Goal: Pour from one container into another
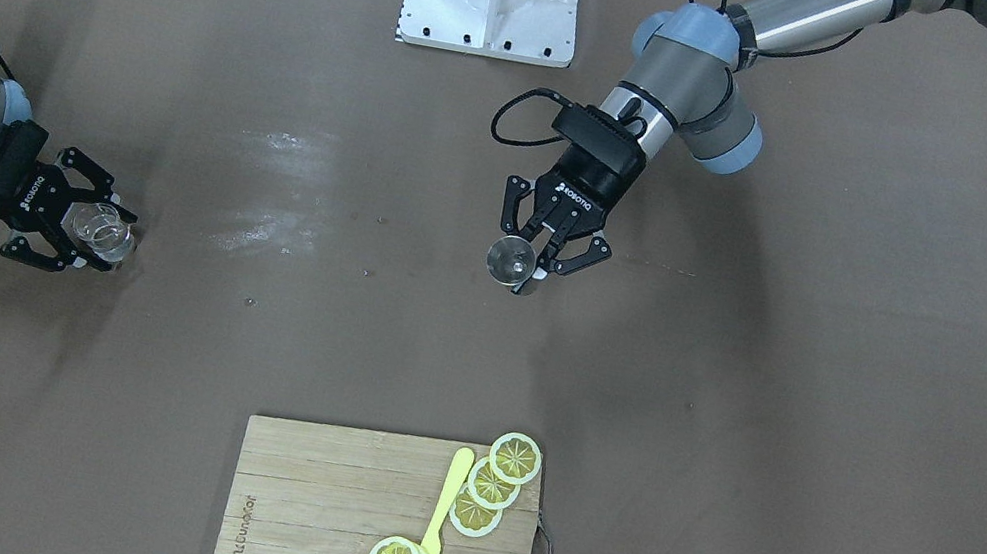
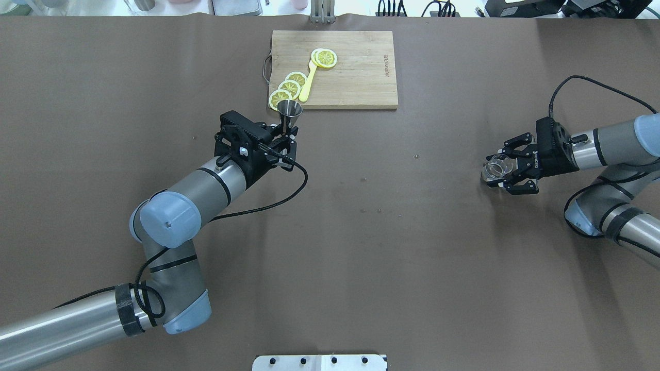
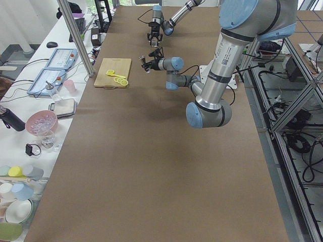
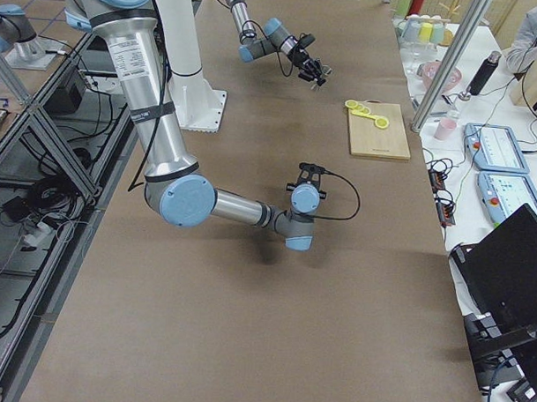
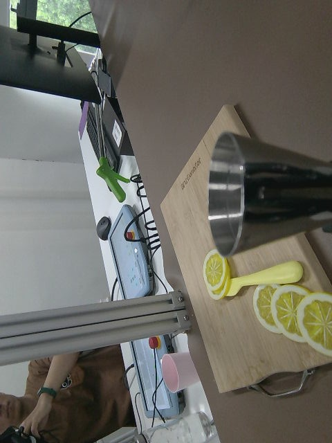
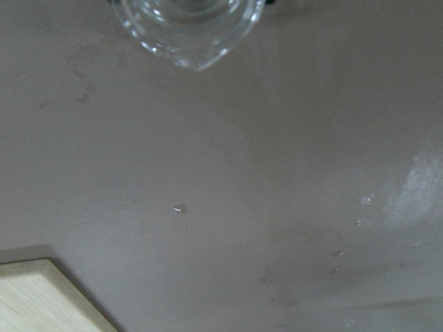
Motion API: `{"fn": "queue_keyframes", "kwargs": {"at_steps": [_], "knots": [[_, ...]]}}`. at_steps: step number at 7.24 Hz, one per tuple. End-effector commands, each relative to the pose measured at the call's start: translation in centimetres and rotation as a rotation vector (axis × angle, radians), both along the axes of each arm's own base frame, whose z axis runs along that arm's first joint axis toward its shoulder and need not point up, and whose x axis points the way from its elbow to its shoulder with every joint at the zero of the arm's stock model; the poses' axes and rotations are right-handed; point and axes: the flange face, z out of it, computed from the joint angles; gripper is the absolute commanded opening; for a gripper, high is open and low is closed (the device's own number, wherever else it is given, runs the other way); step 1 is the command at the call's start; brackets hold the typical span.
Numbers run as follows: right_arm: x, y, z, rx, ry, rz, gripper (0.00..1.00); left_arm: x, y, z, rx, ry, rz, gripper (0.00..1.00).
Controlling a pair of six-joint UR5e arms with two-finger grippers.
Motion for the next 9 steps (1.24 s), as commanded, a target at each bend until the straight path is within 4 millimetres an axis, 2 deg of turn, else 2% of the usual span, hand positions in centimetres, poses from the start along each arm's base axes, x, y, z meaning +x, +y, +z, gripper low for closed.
{"fn": "queue_keyframes", "kwargs": {"at_steps": [1, 2, 3, 4, 5, 6, 7, 8, 9], "knots": [[0.1, 0.1, 0.2, -0.002, 0.002, 0.001, 0.62, 2.1, 1.5, 0.5, 0.026, 0.031, 0.044, 0.0], [0.1, 0.2, 0.3, -0.004, 0.003, -0.002, 0.58, 2.1, 1.4, 0.8, 0.057, 0.037, 0.06, 0.0], [0.2, 0.2, 0.4, -0.005, 0.004, -0.001, 0.55, 1.6, 1.4, 0.1, 0.115, 0.002, 0.053, 0.0], [0.2, 0.2, 0.2, -0.002, 0.002, -0.001, 0.48, 1.2, 2.0, -1.0, 0.151, 0.04, 0.084, 0.0], [0.3, 0.1, -0.3, 0.004, -0.005, -0.001, 0.34, 1.0, 2.5, -2.8, 0.191, 0.097, 0.114, 0.0], [0.6, 0.2, -0.8, 0.011, -0.012, -0.002, 0.27, 2.8, 2.3, -3.8, 0.216, 0.077, 0.124, 0.0], [1.1, -0.1, -0.9, 0.01, -0.011, 0.007, 0.17, 4.0, 2.5, -3.6, 0.225, 0.072, 0.153, 0.0], [2.2, -0.8, -1.7, 0.022, -0.021, 0.027, 0.01, 4.3, 3.5, -3.5, 0.336, 0.058, 0.236, 0.0], [3.2, -1.3, -2.2, 0.029, -0.026, 0.033, 0.0, 3.8, 4.0, -3.6, 0.417, 0.065, 0.245, 0.0]]}}
